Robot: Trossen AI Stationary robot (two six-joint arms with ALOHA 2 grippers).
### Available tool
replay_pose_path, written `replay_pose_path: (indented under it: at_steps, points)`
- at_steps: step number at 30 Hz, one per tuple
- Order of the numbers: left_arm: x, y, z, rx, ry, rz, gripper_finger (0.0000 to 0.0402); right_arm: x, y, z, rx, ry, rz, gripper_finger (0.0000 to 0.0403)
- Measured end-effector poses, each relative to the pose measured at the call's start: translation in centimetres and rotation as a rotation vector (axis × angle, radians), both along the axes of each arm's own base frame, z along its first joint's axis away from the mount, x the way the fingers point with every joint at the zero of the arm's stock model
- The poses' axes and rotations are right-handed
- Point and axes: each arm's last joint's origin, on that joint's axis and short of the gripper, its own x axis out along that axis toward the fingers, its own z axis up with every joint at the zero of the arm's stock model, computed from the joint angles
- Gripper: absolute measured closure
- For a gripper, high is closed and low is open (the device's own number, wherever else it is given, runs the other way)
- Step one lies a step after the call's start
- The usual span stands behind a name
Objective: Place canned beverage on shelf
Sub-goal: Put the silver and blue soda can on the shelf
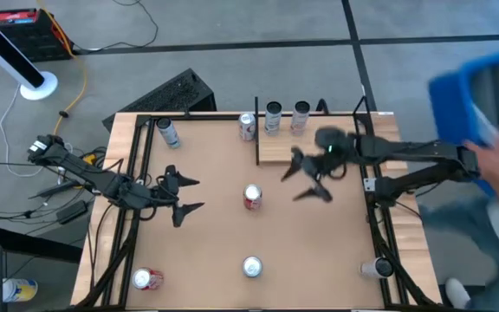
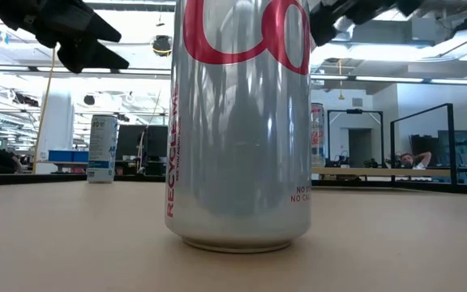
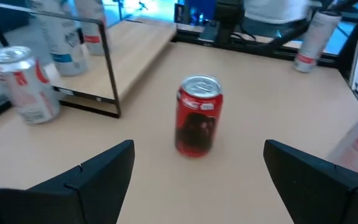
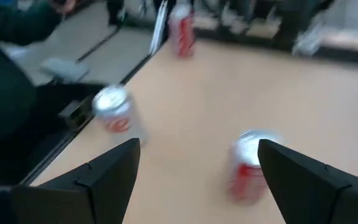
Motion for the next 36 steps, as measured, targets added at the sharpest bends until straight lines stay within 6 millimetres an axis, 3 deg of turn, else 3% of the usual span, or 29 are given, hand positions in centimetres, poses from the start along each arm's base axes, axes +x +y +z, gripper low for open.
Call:
replay_pose_path:
  at_steps: [7,12,15,17,20,26,30,36]
  points:
    - [0.8,-0.5,-1.1,-0.048,0.057,-0.025,0.0060,-0.5,5.8,-0.6,0.070,0.163,-0.033,0.0054]
    - [1.2,-0.6,-1.4,-0.068,0.053,0.024,0.0060,-2.3,7.8,-0.3,0.161,0.274,-0.020,0.0054]
    - [1.2,0.0,-1.4,-0.044,0.023,0.190,0.0060,-3.4,8.7,-0.8,0.157,0.378,-0.019,0.0054]
    - [1.4,1.1,-0.3,-0.025,-0.008,0.364,0.0060,-4.2,9.1,-1.1,0.120,0.430,-0.004,0.0054]
    - [1.2,3.8,3.3,-0.052,-0.012,0.565,0.0061,-4.5,9.5,-1.4,0.043,0.423,-0.015,0.0054]
    - [-0.7,10.3,8.4,-0.143,0.159,0.837,0.0061,-3.8,9.6,-1.5,-0.034,0.361,0.013,0.0054]
    - [-2.3,13.8,9.2,-0.255,0.216,0.976,0.0061,-3.5,9.6,-1.8,-0.092,0.341,0.054,0.0054]
    - [-2.8,17.6,7.8,-0.397,0.285,1.071,0.0061,-3.3,9.1,-1.8,-0.140,0.315,0.080,0.0054]
